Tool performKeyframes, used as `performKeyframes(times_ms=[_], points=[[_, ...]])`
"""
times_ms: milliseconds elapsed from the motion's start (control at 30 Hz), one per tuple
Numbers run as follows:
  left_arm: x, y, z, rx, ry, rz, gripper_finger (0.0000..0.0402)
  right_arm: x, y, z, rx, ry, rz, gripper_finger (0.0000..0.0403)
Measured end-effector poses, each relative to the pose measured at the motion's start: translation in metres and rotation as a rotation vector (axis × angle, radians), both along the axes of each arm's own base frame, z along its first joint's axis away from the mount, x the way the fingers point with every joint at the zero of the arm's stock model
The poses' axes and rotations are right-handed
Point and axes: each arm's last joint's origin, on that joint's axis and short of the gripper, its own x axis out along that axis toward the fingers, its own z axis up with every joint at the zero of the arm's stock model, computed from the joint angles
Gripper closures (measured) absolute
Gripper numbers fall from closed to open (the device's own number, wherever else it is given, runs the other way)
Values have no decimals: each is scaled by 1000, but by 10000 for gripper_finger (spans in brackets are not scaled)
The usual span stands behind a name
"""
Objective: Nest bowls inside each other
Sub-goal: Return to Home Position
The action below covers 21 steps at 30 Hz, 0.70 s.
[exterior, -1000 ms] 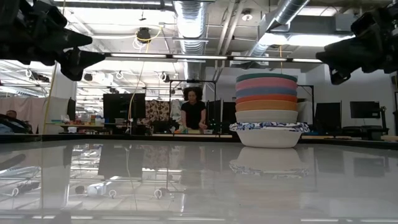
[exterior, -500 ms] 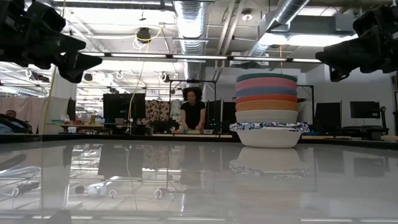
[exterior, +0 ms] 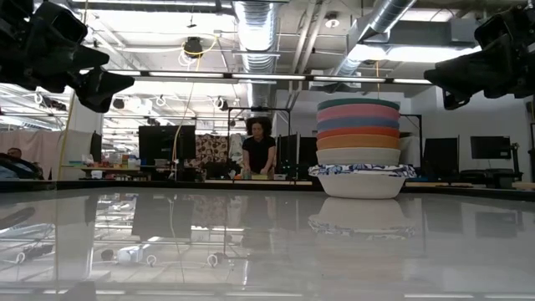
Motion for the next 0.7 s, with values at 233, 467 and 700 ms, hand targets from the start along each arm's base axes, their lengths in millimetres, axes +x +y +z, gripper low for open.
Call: performKeyframes(times_ms=[233,467,700], points=[[0,0,0,6,0,1,150,0,0,0,0,0,0,267],[0,0,0,7,-1,1,150,0,0,0,0,0,0,267],[0,0,0,7,0,2,150,0,0,0,0,0,0,267]])
